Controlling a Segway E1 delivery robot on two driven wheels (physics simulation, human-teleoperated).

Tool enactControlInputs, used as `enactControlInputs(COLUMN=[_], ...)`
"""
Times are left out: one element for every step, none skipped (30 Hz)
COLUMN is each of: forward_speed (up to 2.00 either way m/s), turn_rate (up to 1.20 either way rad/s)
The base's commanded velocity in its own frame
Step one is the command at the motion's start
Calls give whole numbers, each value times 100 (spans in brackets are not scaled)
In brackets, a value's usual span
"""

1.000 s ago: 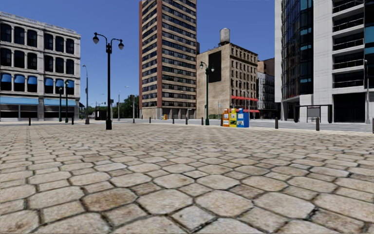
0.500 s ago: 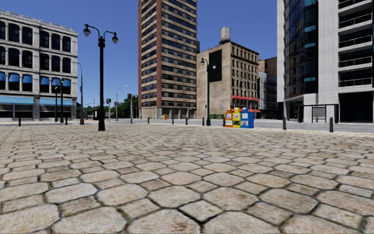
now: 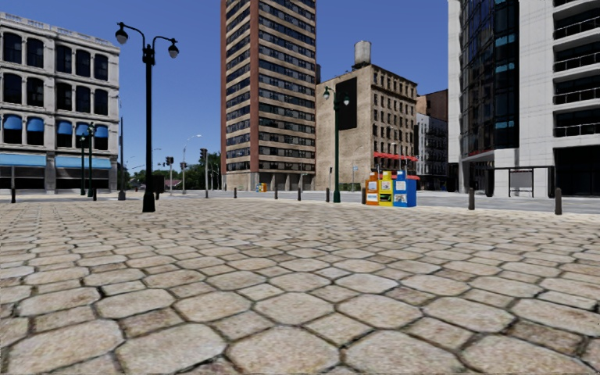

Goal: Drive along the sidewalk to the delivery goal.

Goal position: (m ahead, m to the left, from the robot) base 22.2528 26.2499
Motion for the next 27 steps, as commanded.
enactControlInputs(forward_speed=[200,200,200,200,200,200,200,200,200,200,200,200,200,200,200,200,200,200,200,200,200,200,200,200,200,200,200], turn_rate=[0,0,0,0,0,0,0,0,0,0,0,0,0,0,0,0,0,0,0,0,0,0,0,0,0,0,0])
